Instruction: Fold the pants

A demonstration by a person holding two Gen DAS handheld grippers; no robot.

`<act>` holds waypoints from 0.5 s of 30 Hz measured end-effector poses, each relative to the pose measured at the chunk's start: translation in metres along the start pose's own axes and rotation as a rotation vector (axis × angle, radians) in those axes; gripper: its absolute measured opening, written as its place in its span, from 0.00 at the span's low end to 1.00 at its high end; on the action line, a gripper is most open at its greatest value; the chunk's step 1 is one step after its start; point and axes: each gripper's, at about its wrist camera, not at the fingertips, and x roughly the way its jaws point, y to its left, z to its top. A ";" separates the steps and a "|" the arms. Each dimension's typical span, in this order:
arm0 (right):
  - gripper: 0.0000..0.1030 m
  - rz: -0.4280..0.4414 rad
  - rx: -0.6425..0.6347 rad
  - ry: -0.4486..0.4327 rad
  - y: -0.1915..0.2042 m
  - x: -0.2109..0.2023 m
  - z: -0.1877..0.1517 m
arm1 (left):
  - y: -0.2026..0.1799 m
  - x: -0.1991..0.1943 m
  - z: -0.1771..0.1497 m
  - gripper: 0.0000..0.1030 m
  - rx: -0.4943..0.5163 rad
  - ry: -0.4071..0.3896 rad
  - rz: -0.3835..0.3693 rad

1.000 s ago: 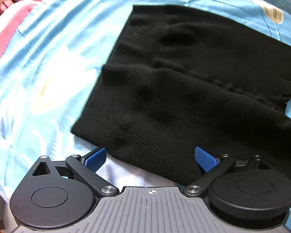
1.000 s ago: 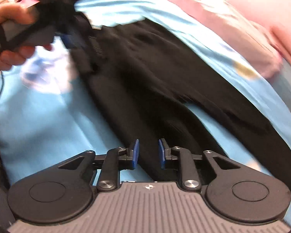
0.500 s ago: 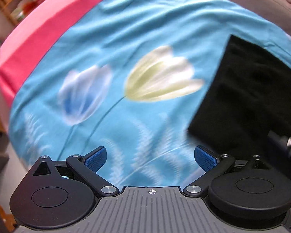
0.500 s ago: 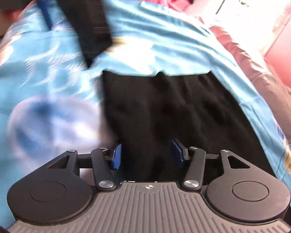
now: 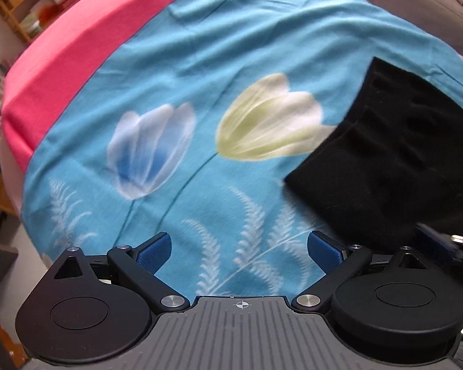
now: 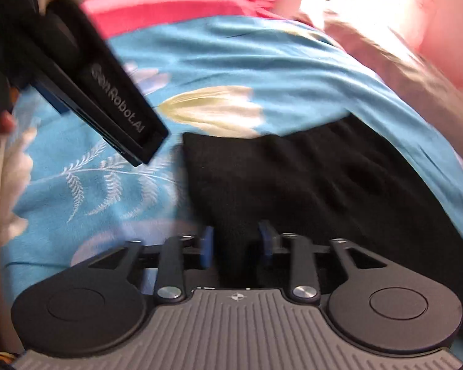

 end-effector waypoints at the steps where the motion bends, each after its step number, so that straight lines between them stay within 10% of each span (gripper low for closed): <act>1: 0.62 -0.015 0.044 -0.014 -0.012 -0.013 -0.009 | -0.007 -0.001 0.001 1.00 0.009 -0.007 -0.014; 7: 0.62 -0.259 0.255 0.030 -0.084 -0.097 -0.088 | -0.064 0.005 0.005 1.00 0.095 -0.014 -0.082; 15: 0.58 -0.517 1.103 0.102 -0.213 -0.169 -0.222 | -0.133 0.018 0.031 1.00 0.152 -0.031 -0.144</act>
